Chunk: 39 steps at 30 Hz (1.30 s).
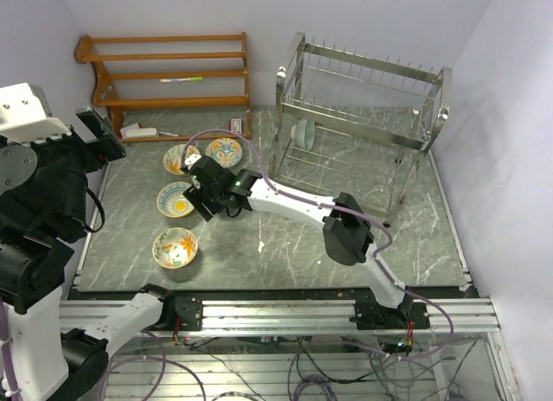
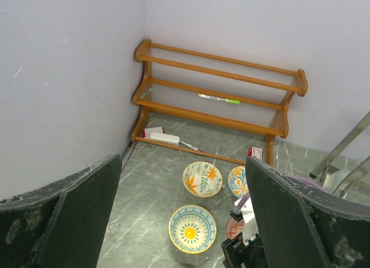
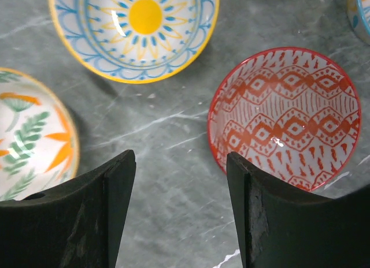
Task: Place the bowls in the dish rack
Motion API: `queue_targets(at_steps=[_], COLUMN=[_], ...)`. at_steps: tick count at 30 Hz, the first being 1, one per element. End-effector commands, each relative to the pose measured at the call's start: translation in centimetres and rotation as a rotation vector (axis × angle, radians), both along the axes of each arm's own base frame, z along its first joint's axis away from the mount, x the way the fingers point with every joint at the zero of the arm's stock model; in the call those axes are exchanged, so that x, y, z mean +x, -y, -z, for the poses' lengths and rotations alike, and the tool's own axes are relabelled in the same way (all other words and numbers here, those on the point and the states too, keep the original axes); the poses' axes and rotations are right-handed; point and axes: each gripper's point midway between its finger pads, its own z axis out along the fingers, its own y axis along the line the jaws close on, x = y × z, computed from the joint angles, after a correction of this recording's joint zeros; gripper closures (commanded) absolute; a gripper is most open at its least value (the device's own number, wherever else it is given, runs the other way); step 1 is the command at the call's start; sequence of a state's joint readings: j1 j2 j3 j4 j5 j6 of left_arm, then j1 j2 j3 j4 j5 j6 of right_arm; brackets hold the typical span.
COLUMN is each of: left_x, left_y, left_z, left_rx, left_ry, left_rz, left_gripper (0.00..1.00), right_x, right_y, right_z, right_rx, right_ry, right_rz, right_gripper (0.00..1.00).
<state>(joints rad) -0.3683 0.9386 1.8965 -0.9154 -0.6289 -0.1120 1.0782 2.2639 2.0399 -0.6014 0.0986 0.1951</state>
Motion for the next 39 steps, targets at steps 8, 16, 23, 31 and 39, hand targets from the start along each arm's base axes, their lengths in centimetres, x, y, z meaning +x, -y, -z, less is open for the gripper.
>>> queue_targets(at_steps=[8, 16, 23, 31, 39], left_x=[-1.1, -1.1, -0.7, 0.1, 0.5], left_y=[-1.1, -1.5, -1.6, -1.2, -0.6], left_z=[-0.3, 0.1, 0.1, -0.1, 0.0], left_rx=[-0.001, 0.020, 0.034, 0.046, 0.031], left_ry=[0.018, 0.004, 0.002, 0.006, 0.014], left_rz=[-0.043, -0.065, -0.077, -0.070, -0.046], left_gripper=[0.01, 0.01, 0.01, 0.01, 0.01], right_x=[3.9, 4.4, 5.4, 2.4, -4.7], right_y=[1.9, 2.2, 2.3, 0.9, 1.8], right_z=[3.6, 6.6, 6.9, 1.2, -9.2], right_rx=[-0.163, -0.214, -0.204, 0.014, 0.438], right_ry=[0.110, 0.111, 0.106, 0.008, -0.267], right_rz=[0.007, -0.025, -0.028, -0.157, -0.358], right_gripper=[0.45, 0.50, 0.83, 1.00, 1.00])
